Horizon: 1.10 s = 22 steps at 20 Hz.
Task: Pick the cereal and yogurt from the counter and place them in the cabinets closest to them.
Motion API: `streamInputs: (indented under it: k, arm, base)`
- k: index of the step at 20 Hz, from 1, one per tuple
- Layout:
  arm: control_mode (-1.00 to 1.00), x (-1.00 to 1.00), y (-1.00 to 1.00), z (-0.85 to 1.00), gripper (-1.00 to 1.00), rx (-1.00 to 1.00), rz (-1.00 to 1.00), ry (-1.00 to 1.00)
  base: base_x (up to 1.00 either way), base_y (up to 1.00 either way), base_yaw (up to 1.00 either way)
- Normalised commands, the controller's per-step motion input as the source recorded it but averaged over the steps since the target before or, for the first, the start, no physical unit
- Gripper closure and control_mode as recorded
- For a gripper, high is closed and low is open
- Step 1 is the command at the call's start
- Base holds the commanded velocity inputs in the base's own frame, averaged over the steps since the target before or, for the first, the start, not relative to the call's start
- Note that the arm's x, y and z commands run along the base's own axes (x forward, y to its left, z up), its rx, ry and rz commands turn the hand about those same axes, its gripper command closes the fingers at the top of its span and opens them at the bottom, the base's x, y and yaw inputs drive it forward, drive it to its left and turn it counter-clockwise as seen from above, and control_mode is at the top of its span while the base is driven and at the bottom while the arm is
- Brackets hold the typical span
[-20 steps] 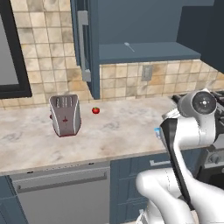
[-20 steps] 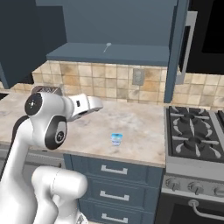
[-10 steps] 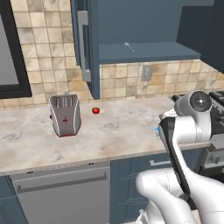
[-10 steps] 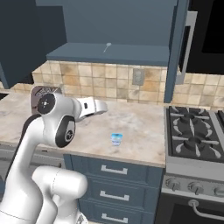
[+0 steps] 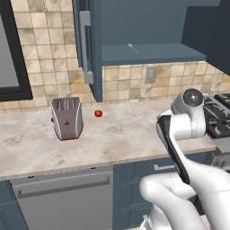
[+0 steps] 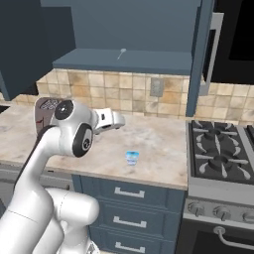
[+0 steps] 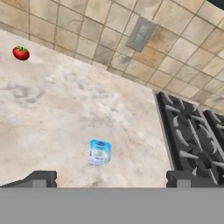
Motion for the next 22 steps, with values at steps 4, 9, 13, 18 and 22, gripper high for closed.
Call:
streamInputs:
  k: [4,9,13,18,22]
  arm:
    - [-1.0,0.23,0.0,-0.17,-1.0,0.0,-0.02,0.06]
    - [-1.0,0.21,-0.03,-0.13,-1.0,0.0,-0.02,0.07]
    - [-1.0,0.1,-0.14,-0.17,-1.0,0.03,0.0,0.06]
    - [-1.0,0.09,-0.2,-0.26,-1.0,0.08,0.0,0.07]
    - [-1.0,0.1,-0.23,-0.28,-1.0,0.1,0.0,0.06]
  base:
    - [0.0,0.0,0.0]
    - [0.0,0.0,0.0]
    - [0.0,0.0,0.0]
    - [0.0,0.0,0.0]
    - [0.0,0.0,0.0]
